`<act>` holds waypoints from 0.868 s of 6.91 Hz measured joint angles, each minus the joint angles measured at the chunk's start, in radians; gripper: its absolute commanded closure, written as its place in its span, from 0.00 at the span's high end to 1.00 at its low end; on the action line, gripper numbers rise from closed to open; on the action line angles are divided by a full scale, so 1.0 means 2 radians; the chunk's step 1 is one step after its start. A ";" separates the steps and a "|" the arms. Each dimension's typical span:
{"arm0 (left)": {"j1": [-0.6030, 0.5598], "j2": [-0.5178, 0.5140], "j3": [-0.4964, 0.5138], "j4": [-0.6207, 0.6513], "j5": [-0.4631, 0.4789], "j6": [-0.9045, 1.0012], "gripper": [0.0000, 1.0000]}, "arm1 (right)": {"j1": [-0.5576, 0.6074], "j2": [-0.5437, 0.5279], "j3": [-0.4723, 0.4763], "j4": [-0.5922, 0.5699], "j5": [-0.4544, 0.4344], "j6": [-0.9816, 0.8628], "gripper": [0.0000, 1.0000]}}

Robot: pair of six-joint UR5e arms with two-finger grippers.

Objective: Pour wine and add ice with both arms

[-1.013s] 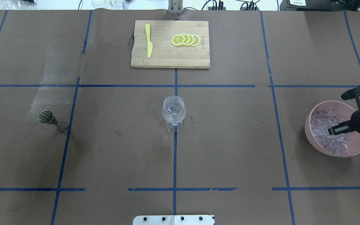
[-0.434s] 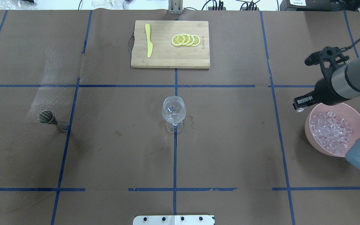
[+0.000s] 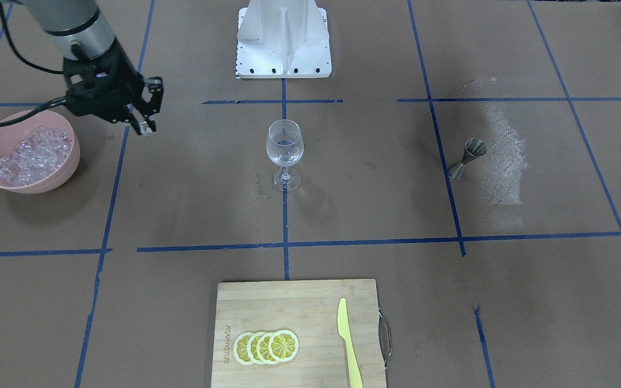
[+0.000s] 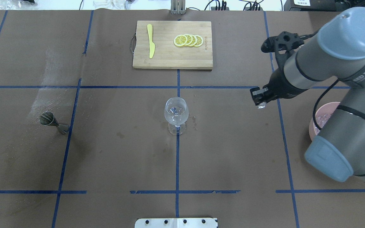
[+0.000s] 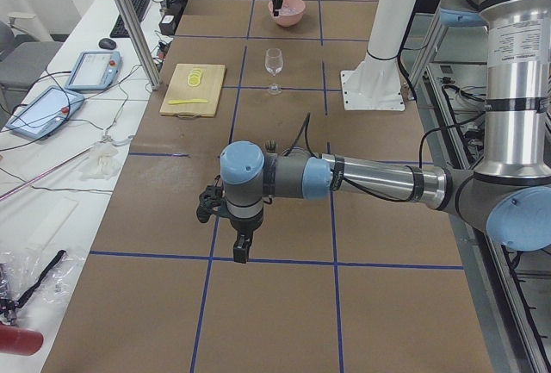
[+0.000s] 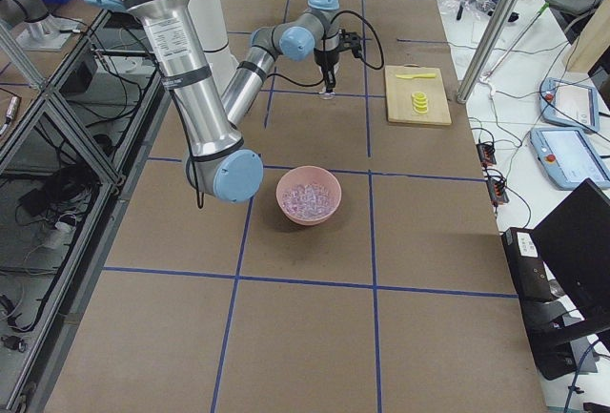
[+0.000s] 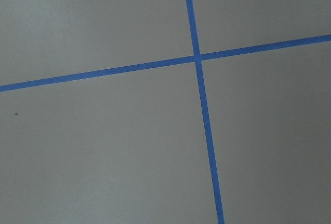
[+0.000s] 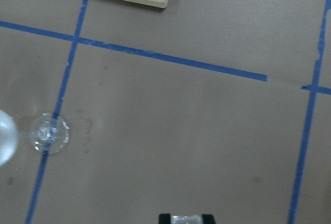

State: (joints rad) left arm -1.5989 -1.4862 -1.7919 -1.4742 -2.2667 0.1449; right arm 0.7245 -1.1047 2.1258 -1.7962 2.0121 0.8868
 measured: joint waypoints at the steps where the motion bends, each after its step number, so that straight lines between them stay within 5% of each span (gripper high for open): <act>1: -0.001 0.002 -0.004 0.000 0.001 0.000 1.00 | -0.027 0.046 -0.014 -0.011 -0.023 0.042 0.00; 4: -0.002 0.005 -0.004 0.000 0.001 0.000 1.00 | -0.081 0.169 -0.099 -0.020 -0.080 0.108 0.00; 6: -0.002 0.007 -0.003 0.000 0.002 0.000 1.00 | -0.092 0.205 -0.137 -0.021 -0.098 0.113 0.02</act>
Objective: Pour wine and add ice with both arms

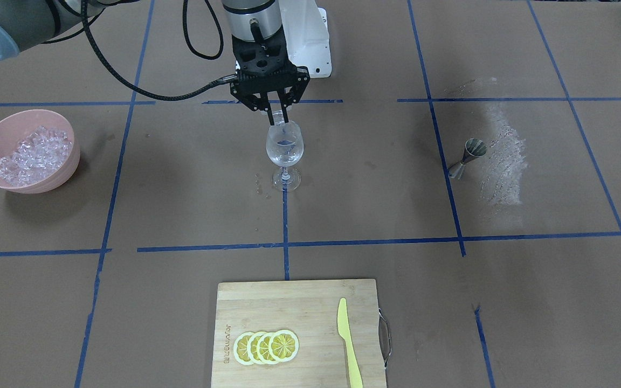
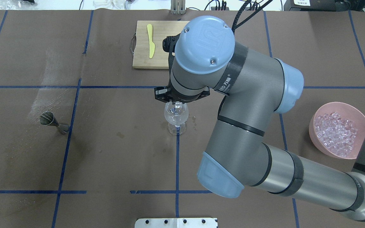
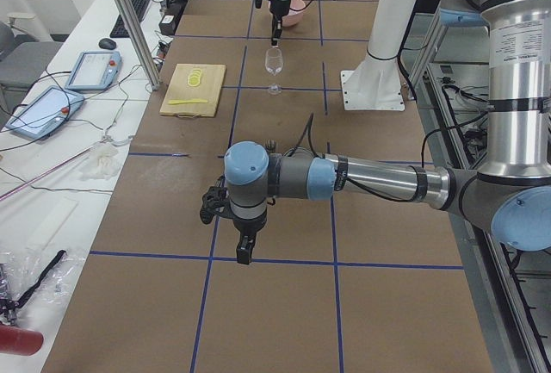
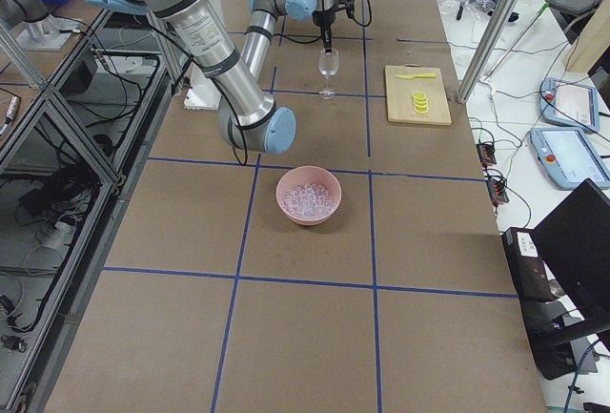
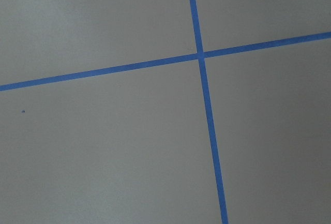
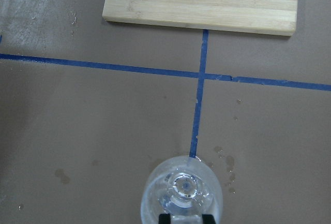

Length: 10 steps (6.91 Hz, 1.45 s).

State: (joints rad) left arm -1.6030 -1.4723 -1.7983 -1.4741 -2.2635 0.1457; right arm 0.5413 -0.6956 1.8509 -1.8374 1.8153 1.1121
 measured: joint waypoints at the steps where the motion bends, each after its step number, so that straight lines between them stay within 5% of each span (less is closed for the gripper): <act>1: 0.000 0.000 0.000 0.000 0.000 0.000 1.00 | -0.002 0.007 -0.011 0.000 -0.008 0.000 0.33; 2: 0.000 0.000 0.000 0.000 0.000 0.000 1.00 | -0.005 0.008 -0.017 0.001 -0.015 0.000 0.99; 7: 0.000 -0.003 -0.001 0.000 0.000 0.000 1.00 | -0.014 0.007 -0.016 -0.011 -0.017 0.007 1.00; 10: 0.001 -0.007 0.003 0.000 -0.001 0.000 1.00 | 0.063 -0.040 0.017 -0.026 0.052 -0.051 1.00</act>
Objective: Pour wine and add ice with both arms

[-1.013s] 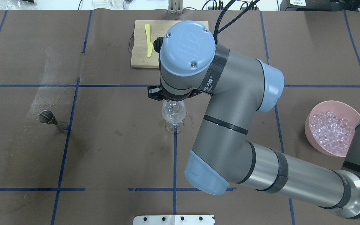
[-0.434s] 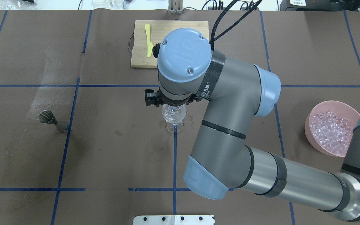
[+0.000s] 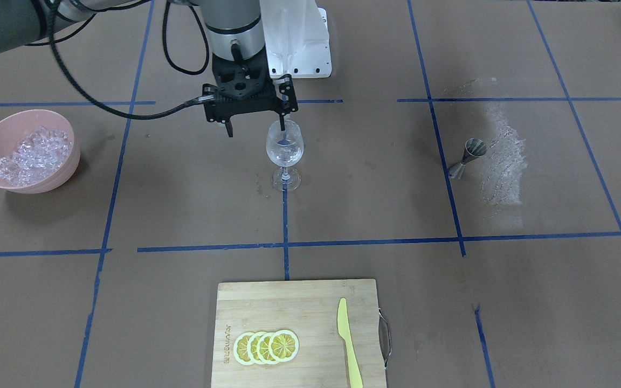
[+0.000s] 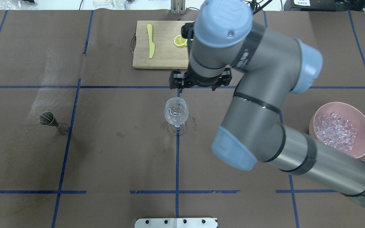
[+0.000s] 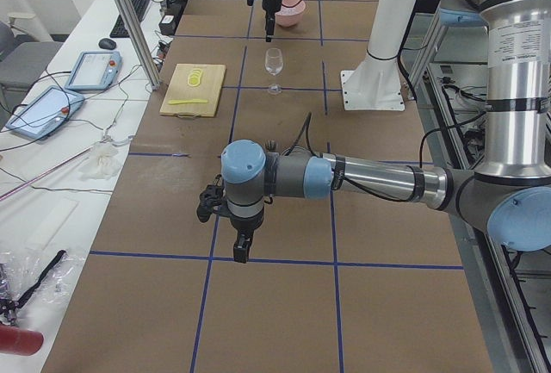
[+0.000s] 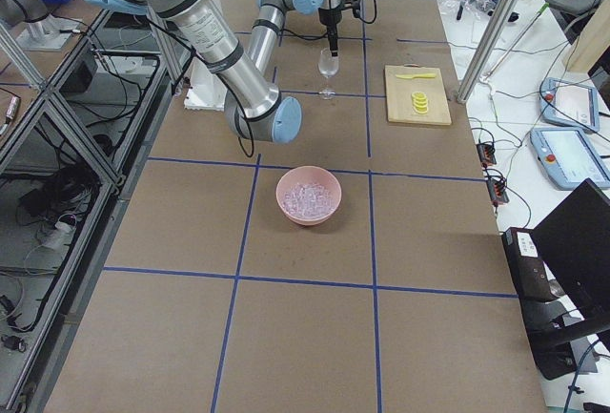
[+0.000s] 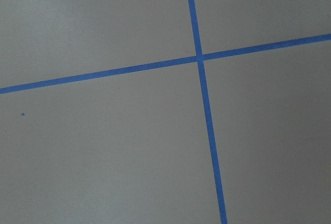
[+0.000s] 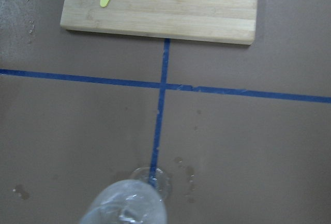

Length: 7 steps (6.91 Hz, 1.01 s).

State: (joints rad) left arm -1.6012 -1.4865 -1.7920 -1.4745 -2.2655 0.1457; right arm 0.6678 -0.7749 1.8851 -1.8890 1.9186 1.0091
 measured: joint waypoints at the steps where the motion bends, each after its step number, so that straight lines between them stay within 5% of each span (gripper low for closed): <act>1: 0.000 0.001 -0.002 0.000 0.000 0.000 1.00 | 0.045 -0.050 0.030 0.000 0.028 -0.066 1.00; 4: 0.000 0.004 -0.003 0.001 -0.002 0.001 1.00 | 0.197 -0.224 0.051 0.011 0.090 -0.335 1.00; 7: 0.000 0.005 -0.003 0.004 -0.006 0.001 1.00 | 0.319 -0.383 0.032 0.019 0.103 -0.445 1.00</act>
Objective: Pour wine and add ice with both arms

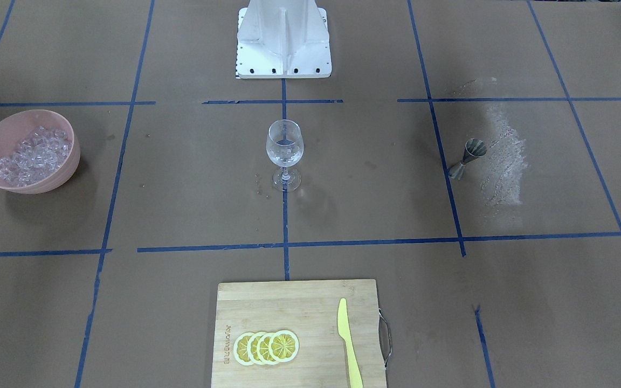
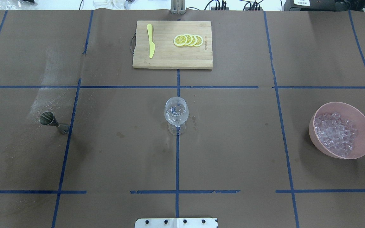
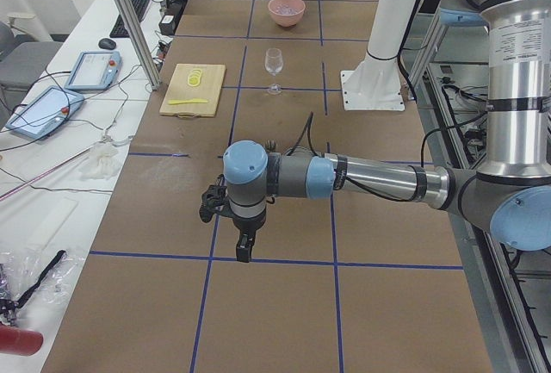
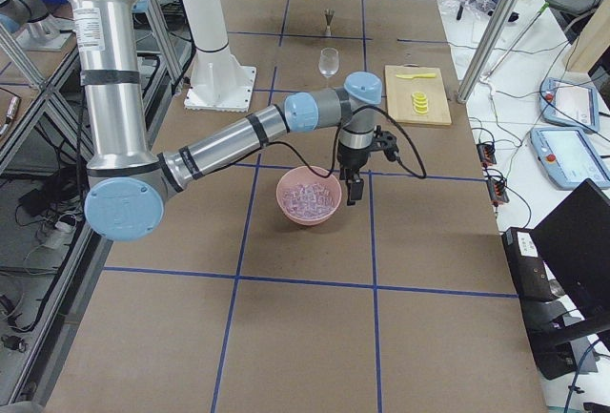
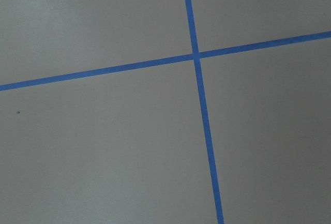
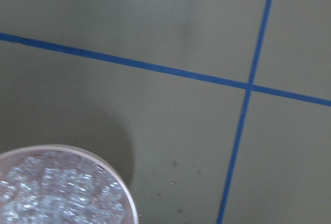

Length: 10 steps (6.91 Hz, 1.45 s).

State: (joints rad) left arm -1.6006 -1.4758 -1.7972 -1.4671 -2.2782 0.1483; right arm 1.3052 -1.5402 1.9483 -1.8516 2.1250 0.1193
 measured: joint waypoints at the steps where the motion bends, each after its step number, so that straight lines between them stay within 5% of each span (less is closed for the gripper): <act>1: 0.000 0.000 0.001 0.001 0.000 0.000 1.00 | 0.033 -0.019 -0.016 0.003 0.004 -0.058 1.00; 4: 0.000 0.003 0.003 0.001 -0.001 0.000 1.00 | 0.093 -0.072 -0.035 0.020 0.052 -0.142 1.00; 6: 0.000 0.006 -0.001 0.000 -0.002 0.000 1.00 | 0.106 -0.103 -0.047 0.080 0.080 -0.119 1.00; 10: 0.000 0.006 -0.002 0.000 -0.002 0.000 1.00 | 0.110 -0.115 -0.051 0.100 0.089 -0.078 1.00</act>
State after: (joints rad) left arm -1.6015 -1.4634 -1.8008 -1.4663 -2.2812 0.1488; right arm 1.5247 -1.7709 1.8461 -1.6525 2.3020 -0.0362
